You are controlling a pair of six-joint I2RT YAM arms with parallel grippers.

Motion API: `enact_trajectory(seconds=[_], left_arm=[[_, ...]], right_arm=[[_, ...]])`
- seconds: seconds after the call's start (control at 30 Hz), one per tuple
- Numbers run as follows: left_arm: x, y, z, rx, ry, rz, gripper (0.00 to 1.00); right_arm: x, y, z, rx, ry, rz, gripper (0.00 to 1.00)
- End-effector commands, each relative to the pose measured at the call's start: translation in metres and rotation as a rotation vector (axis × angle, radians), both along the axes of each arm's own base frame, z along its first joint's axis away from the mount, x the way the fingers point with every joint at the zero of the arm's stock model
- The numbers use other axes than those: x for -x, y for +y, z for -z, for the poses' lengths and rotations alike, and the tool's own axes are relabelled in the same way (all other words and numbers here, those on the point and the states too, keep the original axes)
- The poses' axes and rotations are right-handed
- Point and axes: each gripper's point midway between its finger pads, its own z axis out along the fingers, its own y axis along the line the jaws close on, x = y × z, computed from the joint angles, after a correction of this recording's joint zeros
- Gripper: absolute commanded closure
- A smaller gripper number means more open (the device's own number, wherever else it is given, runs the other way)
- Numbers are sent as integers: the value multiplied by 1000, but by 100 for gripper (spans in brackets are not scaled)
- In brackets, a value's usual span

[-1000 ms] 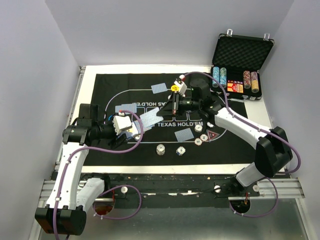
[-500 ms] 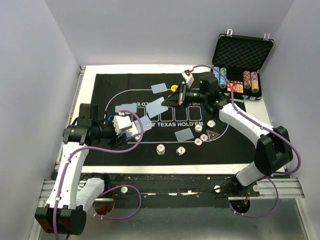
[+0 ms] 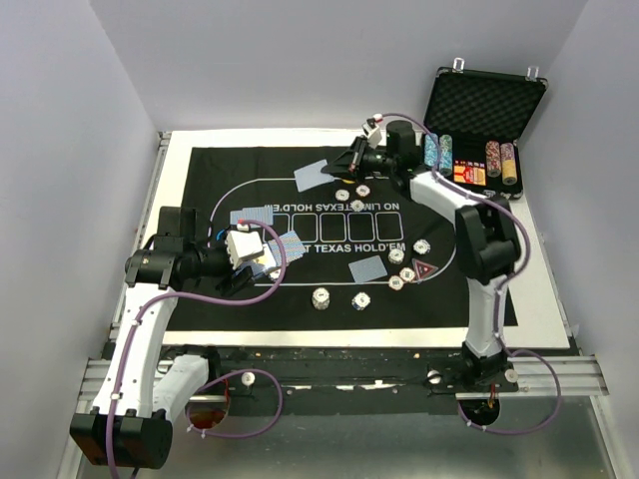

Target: Distribute texas hold em gaming equipment

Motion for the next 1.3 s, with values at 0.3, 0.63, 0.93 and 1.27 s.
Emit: enact_trajectory(seconds=[0.3, 0.63, 0.93, 1.27], left_arm=[[1, -7, -13, 35, -36, 37, 53], [1, -8, -14, 38, -27, 41, 53], [3, -7, -14, 36, -29, 38, 53], [4, -7, -11, 34, -33, 35, 53]], right_arm=[[-140, -1, 140, 226, 43, 256, 99], [-170, -11, 168, 332, 34, 351, 80], [-164, -25, 144, 416, -11, 362, 29], [-98, -32, 3, 327, -209, 319, 20]])
